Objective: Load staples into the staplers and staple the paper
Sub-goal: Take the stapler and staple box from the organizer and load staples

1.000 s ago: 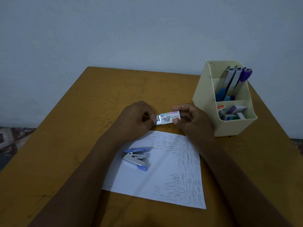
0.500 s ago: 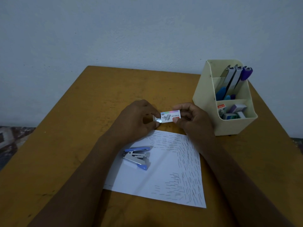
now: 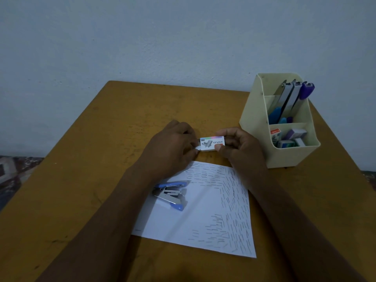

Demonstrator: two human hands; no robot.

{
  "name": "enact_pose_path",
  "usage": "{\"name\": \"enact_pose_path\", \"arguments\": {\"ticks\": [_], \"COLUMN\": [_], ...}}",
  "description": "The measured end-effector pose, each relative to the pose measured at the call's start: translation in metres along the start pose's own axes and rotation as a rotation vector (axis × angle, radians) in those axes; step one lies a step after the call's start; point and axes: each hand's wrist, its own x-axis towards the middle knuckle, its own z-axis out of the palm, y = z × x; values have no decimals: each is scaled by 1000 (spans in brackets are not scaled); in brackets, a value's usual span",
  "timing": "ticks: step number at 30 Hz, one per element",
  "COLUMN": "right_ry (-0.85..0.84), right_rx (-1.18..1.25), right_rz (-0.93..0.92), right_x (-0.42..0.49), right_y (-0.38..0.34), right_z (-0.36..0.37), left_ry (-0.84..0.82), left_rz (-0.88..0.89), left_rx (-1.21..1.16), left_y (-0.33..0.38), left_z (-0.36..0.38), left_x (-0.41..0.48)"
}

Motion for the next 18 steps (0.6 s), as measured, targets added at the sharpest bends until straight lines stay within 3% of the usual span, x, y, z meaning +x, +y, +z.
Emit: {"name": "enact_pose_path", "arguments": {"ticks": [6,18], "right_ry": [12,39], "right_rx": [-1,-17], "right_rz": [-5,-5], "right_x": [0,0], "right_y": [-1,0], "right_z": [1,1], "left_ry": [26,8], "left_rz": [32,-77], "left_rx": [86,127], "left_y": [0,-1], "left_z": [1,1], "left_x": [1,1]}}
